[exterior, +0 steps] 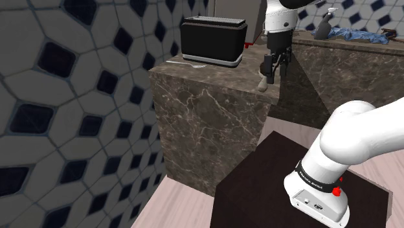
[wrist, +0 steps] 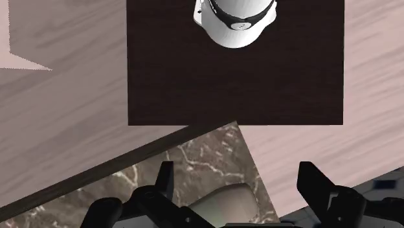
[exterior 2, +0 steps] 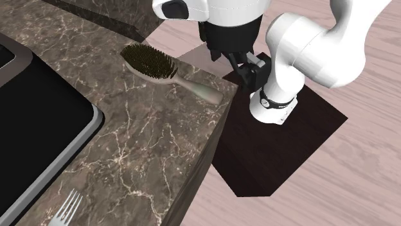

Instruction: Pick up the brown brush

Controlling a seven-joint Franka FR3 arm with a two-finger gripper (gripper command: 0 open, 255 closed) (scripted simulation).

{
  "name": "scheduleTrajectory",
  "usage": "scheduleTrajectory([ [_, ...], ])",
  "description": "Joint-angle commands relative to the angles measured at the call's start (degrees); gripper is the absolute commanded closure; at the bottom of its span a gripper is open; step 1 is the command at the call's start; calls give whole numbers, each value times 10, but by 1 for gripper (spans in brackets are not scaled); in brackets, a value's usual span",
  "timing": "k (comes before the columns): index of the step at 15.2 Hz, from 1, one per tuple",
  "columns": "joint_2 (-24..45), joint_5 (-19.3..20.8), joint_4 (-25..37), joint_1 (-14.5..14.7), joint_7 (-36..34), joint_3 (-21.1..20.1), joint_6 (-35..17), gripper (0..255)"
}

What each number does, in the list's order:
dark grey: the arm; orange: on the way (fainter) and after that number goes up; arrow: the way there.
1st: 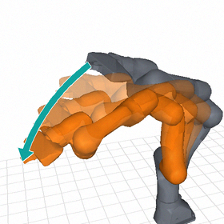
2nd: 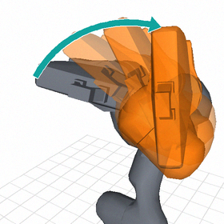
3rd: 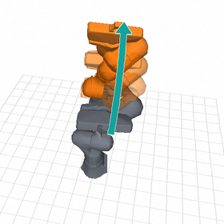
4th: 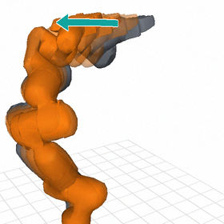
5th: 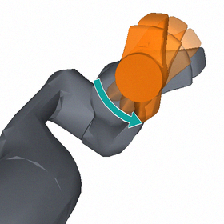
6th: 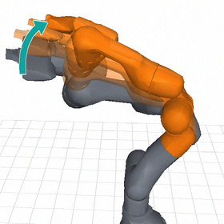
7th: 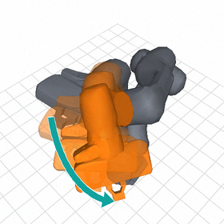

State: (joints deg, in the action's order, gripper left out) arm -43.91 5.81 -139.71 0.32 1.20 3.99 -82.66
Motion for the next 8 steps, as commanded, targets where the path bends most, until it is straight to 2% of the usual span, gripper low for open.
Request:
scheduleTrajectory([
  [1,0,0,0,0,0,0,0,0],
  [8,-12,8,-50,-124,-265,-21,-214,0],
])
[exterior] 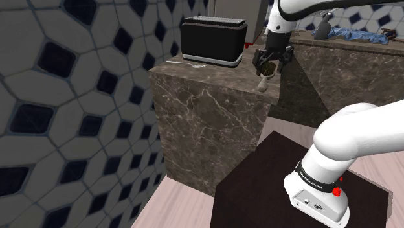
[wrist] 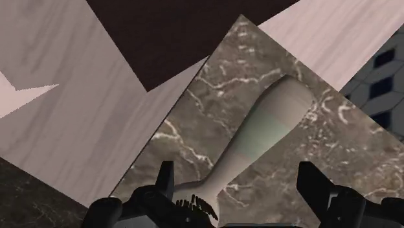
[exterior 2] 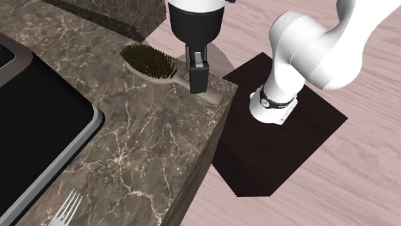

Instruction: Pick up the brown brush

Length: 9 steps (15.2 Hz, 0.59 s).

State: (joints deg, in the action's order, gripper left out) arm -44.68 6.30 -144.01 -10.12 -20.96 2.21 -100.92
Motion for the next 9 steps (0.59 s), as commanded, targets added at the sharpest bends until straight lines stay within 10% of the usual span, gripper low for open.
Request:
scheduleTrajectory([
  [1,-8,7,-15,-39,-81,-8,-61,0],
  [9,-15,19,-76,-78,-158,-16,-159,0],
])
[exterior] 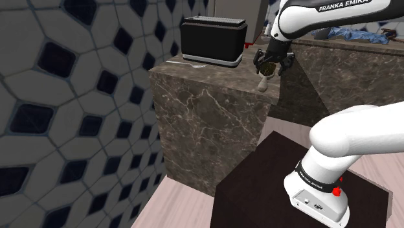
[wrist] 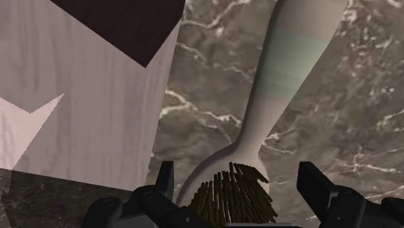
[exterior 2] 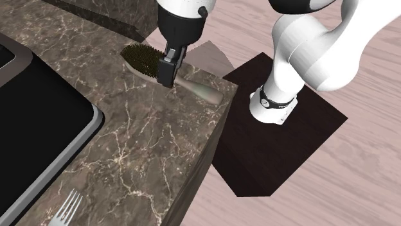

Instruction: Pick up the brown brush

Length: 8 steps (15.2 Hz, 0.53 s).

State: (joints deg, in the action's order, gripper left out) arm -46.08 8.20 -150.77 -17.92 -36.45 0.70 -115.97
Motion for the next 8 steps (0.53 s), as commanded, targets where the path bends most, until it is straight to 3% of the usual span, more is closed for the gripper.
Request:
scheduleTrajectory([
  [1,0,1,-16,0,-4,-1,-16,0],
  [3,0,1,-20,-1,-4,-1,-21,0],
  [4,3,1,-20,-1,-4,-1,-23,255],
  [8,3,1,-19,-1,-4,0,-23,255],
])
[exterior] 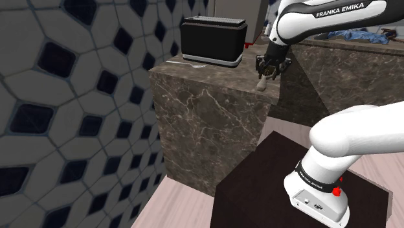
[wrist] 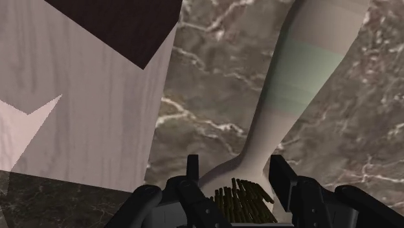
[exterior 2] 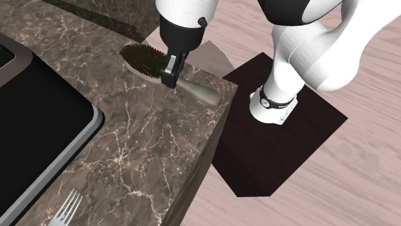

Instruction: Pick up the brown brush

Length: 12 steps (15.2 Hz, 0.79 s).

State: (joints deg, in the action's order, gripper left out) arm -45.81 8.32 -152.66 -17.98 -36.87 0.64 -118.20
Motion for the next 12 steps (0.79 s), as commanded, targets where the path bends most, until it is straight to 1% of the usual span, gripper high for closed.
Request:
scheduleTrajectory([
  [1,0,0,0,0,0,0,0,255],
  [5,-2,0,-1,0,0,0,1,255],
  [12,-5,-4,51,1,6,-1,56,255],
])
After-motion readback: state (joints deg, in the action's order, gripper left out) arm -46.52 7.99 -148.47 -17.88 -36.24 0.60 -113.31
